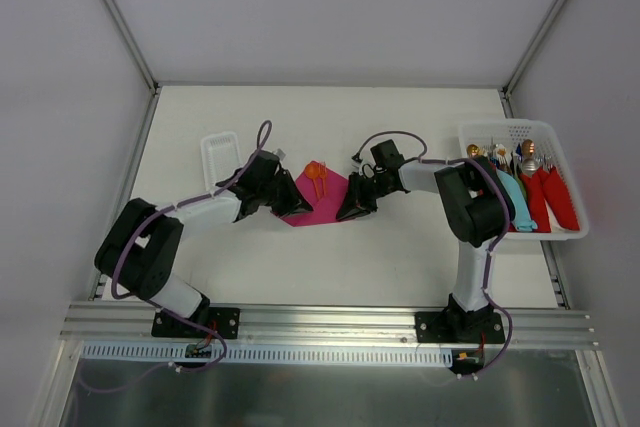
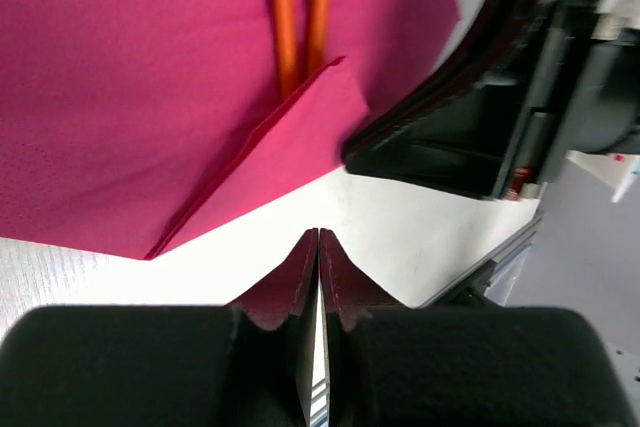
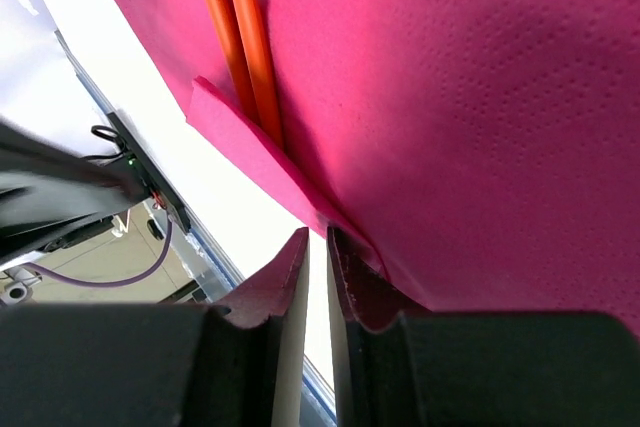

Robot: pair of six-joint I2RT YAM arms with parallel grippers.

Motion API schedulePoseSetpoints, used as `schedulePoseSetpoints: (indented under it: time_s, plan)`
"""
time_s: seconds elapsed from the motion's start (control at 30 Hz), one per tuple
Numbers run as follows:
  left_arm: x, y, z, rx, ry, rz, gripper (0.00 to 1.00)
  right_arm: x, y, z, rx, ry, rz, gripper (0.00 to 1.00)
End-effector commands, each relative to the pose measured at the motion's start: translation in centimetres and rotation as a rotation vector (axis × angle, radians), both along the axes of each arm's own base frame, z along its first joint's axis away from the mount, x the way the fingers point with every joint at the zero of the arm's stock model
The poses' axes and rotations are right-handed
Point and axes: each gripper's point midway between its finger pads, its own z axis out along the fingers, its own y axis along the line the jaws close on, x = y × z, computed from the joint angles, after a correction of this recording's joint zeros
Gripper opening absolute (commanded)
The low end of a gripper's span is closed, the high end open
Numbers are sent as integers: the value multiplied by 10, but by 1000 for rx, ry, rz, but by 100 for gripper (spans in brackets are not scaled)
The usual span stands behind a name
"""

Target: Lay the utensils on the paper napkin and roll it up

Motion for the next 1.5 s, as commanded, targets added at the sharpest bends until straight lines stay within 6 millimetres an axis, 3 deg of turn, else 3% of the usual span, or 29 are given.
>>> schedulePoseSetpoints:
  time_s: [0.0, 0.43, 0.67, 0.83, 1.23, 1.47]
  plan:
    - [1, -4, -14, 19, 48, 20, 2, -3, -16, -27, -117, 3, 5, 17]
    - [-11, -3, -60, 64, 207, 56, 0, -5, -17, -21, -118, -17, 20, 17]
    - [-23, 3, -78, 84, 275, 78, 0, 4, -10, 10, -103, -122, 44, 17]
    - [-25, 4, -79, 86, 279, 74, 0, 12, -8, 17, -129, -173, 53, 17]
    - [-27, 5, -76, 88, 273, 76, 0, 14, -5, -1, -152, -141, 52, 17]
    - [-4, -2, -35, 57, 106, 39, 0, 5, -13, -7, -182, -135, 84, 16]
